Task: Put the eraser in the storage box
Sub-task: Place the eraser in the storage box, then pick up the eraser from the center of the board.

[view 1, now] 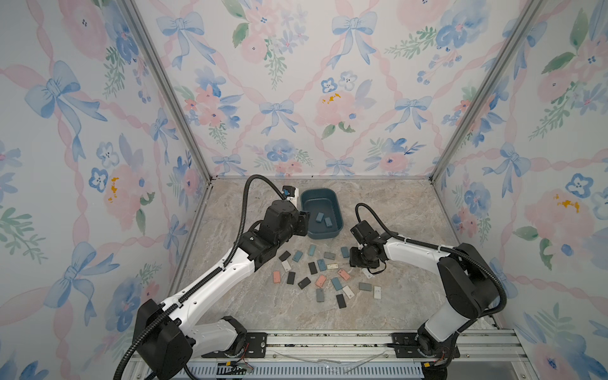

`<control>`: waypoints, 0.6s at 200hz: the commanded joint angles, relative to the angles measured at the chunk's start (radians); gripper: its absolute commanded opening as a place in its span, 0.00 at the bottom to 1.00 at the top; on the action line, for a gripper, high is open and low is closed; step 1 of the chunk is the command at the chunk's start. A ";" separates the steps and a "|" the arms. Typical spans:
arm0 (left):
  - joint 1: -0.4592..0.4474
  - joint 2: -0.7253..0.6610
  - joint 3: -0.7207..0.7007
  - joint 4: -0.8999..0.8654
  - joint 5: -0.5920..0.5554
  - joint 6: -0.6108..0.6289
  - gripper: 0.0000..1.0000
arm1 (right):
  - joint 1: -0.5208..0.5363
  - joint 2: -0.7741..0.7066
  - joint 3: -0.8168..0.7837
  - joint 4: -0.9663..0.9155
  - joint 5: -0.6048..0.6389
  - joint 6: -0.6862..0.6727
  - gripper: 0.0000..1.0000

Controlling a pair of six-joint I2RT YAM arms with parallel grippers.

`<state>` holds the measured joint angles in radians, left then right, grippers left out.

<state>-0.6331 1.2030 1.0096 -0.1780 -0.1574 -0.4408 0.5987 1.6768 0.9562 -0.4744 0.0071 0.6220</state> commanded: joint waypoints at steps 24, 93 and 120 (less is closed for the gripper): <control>-0.005 -0.051 -0.056 0.044 -0.020 -0.036 0.46 | 0.012 0.067 0.038 -0.010 0.035 0.040 0.54; -0.004 -0.054 -0.071 0.042 -0.033 -0.019 0.46 | 0.057 0.139 0.113 -0.115 0.109 0.045 0.48; -0.004 -0.057 -0.078 0.042 -0.034 -0.017 0.46 | 0.067 0.141 0.109 -0.136 0.120 0.058 0.48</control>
<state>-0.6331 1.1713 0.9501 -0.1516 -0.1768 -0.4576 0.6468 1.7809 1.0729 -0.5301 0.1188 0.6521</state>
